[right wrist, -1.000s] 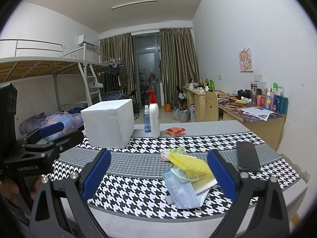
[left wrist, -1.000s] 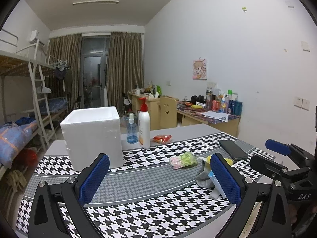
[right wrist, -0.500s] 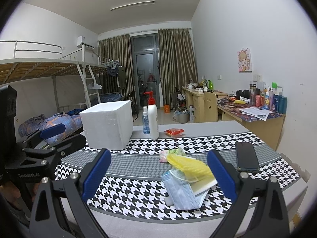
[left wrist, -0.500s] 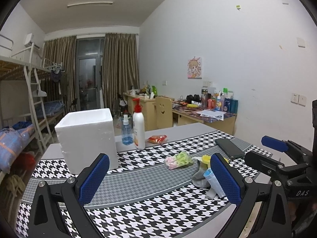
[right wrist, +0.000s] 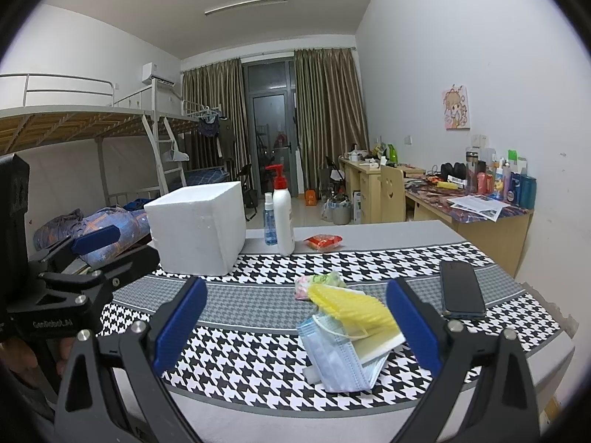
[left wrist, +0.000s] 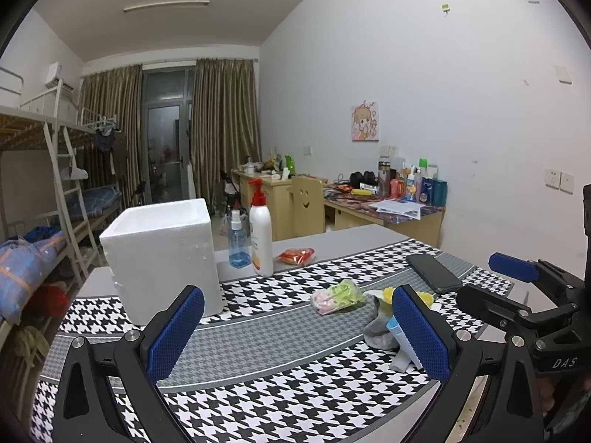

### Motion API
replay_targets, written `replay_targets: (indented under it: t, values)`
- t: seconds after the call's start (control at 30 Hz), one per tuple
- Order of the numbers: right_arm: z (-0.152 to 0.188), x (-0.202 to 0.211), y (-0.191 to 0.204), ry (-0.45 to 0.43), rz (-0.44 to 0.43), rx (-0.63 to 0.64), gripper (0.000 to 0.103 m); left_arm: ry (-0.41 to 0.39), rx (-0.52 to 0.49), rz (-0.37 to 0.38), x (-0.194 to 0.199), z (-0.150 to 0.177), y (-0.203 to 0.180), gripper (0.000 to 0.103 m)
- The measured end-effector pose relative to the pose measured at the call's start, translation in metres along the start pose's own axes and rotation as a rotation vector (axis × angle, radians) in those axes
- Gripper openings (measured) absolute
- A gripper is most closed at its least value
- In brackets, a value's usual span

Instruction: Organize soft objects

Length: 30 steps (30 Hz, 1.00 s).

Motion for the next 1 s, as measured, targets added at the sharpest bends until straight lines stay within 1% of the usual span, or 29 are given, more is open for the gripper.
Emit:
replay_targets:
  t: [0.27,0.4,0.53,1.0]
  values:
    - [0.006,-0.012,-0.007,0.031,0.019,-0.008,0.099,0.043,0.014,0.013,-0.019,0.005,0.001,0.102]
    - [0.011,-0.019,-0.019,0.061,0.047,-0.018,0.099,0.076,0.021,0.027,-0.031,0.011,-0.002,0.102]
    - [0.018,-0.027,-0.031,0.093,0.062,-0.031,0.099,0.091,0.021,0.040,-0.039,0.014,-0.006,0.102]
    - [0.029,-0.043,-0.049,0.139,0.090,-0.032,0.099,0.155,0.029,0.088,-0.065,0.023,-0.020,0.102]
Point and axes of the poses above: each gripper's, at about its wrist camera, not at the fingertips, and x roughly against the way its jaws point, y to its left, z to its underside, the point moved 4 cm from there along -x, roughly the way its jaws point, and after that the axes turned 10 degrees about -y, right-handed, at the moved point
